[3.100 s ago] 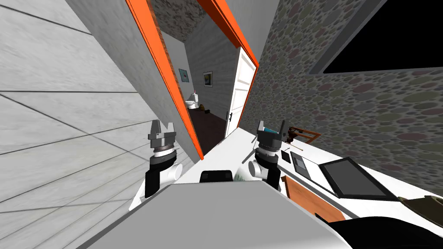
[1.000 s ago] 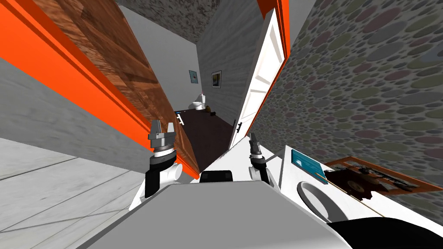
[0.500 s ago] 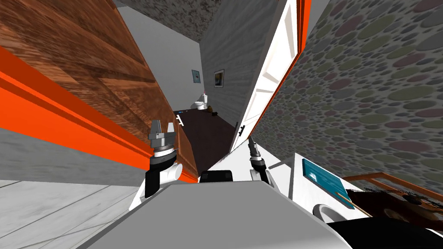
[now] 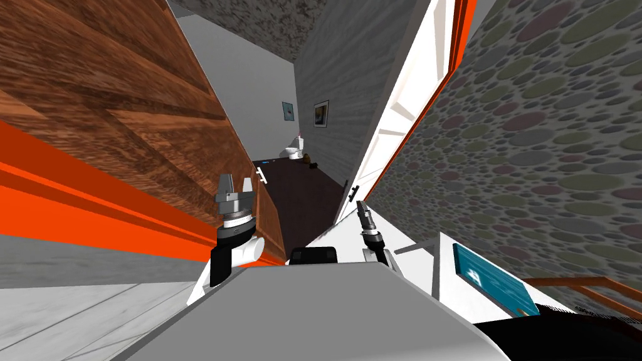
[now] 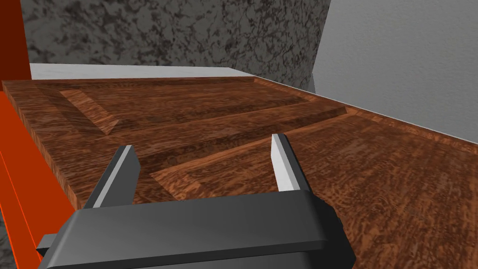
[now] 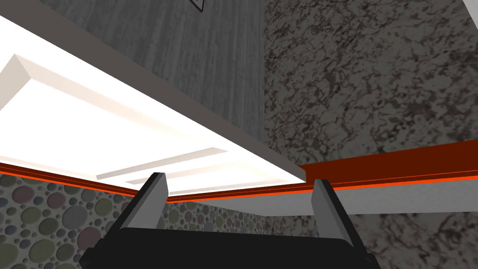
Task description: Push the door open
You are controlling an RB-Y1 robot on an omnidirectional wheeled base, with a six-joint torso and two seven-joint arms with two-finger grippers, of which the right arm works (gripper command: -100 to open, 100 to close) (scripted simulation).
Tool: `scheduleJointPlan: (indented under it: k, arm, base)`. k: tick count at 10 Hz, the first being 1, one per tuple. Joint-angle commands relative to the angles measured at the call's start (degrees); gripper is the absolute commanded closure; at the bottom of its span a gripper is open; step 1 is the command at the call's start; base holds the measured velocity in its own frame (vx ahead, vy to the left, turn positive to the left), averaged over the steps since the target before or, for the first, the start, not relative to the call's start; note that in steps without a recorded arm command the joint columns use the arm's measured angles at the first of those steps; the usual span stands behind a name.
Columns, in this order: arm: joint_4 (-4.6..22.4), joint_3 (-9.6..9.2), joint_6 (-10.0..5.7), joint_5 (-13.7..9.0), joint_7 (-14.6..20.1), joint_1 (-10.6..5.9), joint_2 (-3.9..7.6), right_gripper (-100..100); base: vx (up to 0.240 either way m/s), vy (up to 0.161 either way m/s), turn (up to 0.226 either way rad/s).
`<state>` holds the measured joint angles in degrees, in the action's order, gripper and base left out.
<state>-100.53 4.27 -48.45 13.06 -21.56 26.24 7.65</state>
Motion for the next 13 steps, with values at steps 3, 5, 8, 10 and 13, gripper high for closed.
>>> scheduleJointPlan:
  k: [3,5,8,10,13]
  arm:
    - [3.3,0.59,-1.28,0.8,-2.5,-0.41,0.49,-100]
    - [5.9,0.99,-2.17,1.8,-4.8,-0.50,0.80,-100]
    - [9.3,1.52,-3.35,3.0,-7.8,-0.63,1.20,-100]
    - [11.9,1.91,-4.23,3.9,-10.1,-0.73,1.48,-100]
    - [15.2,2.42,-5.38,5.1,-13.0,-0.85,1.82,-100]
  base:
    - [0.088,-0.026,0.054]
    - [0.133,-0.042,0.118]
    - [0.130,-0.053,0.098]
    - [0.104,-0.040,0.106]
    - [0.128,-0.053,0.107]
